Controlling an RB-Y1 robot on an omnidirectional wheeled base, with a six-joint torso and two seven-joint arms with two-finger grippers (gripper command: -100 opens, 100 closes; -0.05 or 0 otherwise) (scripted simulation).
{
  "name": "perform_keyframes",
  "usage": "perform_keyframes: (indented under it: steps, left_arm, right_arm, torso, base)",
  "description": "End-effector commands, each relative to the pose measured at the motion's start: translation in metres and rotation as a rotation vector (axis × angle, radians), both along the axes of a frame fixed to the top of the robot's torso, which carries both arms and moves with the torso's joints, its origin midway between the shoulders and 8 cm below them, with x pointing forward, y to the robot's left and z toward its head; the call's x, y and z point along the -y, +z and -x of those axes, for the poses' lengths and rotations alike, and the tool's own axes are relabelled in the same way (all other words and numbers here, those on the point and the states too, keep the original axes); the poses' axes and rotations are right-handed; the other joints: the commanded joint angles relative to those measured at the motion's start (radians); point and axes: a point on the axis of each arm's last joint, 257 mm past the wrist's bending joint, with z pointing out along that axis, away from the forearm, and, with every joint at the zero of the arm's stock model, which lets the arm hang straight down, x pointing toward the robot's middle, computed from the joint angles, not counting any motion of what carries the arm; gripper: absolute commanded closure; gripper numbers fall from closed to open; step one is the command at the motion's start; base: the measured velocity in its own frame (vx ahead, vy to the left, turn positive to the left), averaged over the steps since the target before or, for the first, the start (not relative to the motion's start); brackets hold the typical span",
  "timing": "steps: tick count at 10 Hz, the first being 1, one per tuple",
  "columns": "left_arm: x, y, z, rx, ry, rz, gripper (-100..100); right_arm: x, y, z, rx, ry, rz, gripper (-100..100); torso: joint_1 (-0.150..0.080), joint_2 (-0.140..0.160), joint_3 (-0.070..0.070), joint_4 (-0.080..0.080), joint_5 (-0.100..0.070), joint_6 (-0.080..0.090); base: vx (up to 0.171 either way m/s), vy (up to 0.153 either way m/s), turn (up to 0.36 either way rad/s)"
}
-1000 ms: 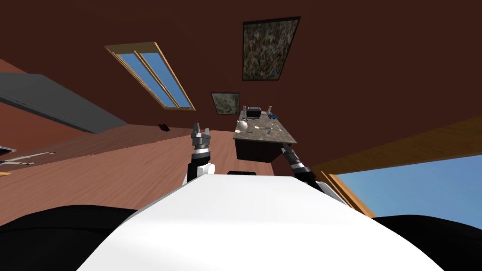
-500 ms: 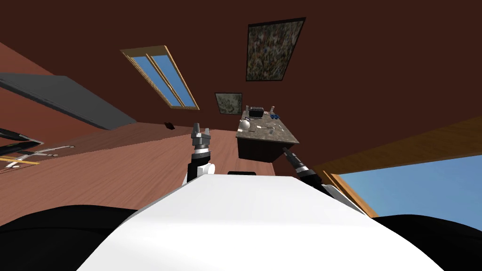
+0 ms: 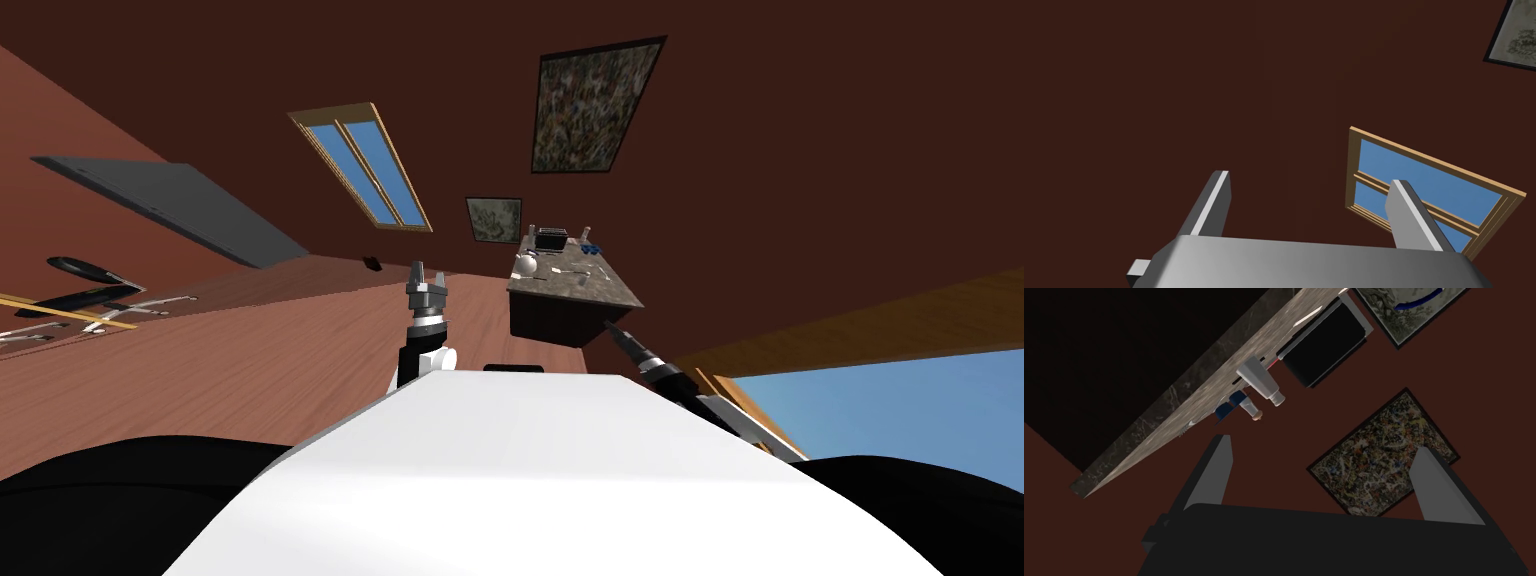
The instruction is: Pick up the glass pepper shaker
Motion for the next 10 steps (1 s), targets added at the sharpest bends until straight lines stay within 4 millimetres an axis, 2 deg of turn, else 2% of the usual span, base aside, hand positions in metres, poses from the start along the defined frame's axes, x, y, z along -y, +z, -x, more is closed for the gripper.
perform_keyframes:
  steps: [1,2,4,7,8,9,10]
  left_arm:
    - [0.000,0.000,0.000,0.000,0.000,0.000,0]
    - [0.000,0.000,0.000,0.000,0.000,0.000,0]
    - [0.000,0.000,0.000,0.000,0.000,0.000,0]
    - [0.000,0.000,0.000,0.000,0.000,0.000,0]
    - [0.000,0.000,0.000,0.000,0.000,0.000,0]
    - [0.000,0.000,0.000,0.000,0.000,0.000,0]
    - [0.000,0.000,0.000,0.000,0.000,0.000,0]
  right_arm:
    - [0.014,-0.010,0.007,-0.048,0.011,0.059,-100]
    - [0.014,-0.009,0.006,-0.049,0.016,0.065,-100]
    - [0.038,-0.027,0.017,-0.126,0.027,0.155,-100]
    - [0.051,-0.031,0.020,-0.167,0.050,0.220,-100]
    - [0.063,-0.037,0.024,-0.203,0.060,0.267,-100]
    - [0.064,-0.036,0.024,-0.204,0.062,0.270,-100]
    - [0.076,-0.041,0.028,-0.237,0.071,0.316,-100]
  torso:
    - [0.000,0.000,0.000,0.000,0.000,0.000]
    - [0.000,-0.001,0.000,0.000,0.000,0.000]
    - [-0.001,-0.001,-0.001,0.000,0.000,-0.001]
    - [-0.001,-0.003,-0.002,-0.001,0.000,0.000]
    - [-0.001,-0.003,-0.002,-0.001,0.000,0.000]
    - [-0.001,-0.003,-0.002,-0.001,0.000,0.000]
    - [-0.001,-0.003,-0.002,-0.001,0.000,0.000]
  base:
    - [-0.004,0.009,0.109]
    - [-0.001,0.004,0.063]
    - [0.010,0.008,0.155]
    - [0.021,-0.003,0.087]
    - [0.032,-0.006,0.126]
    - [0.028,-0.011,0.071]
    - [0.044,-0.014,0.155]
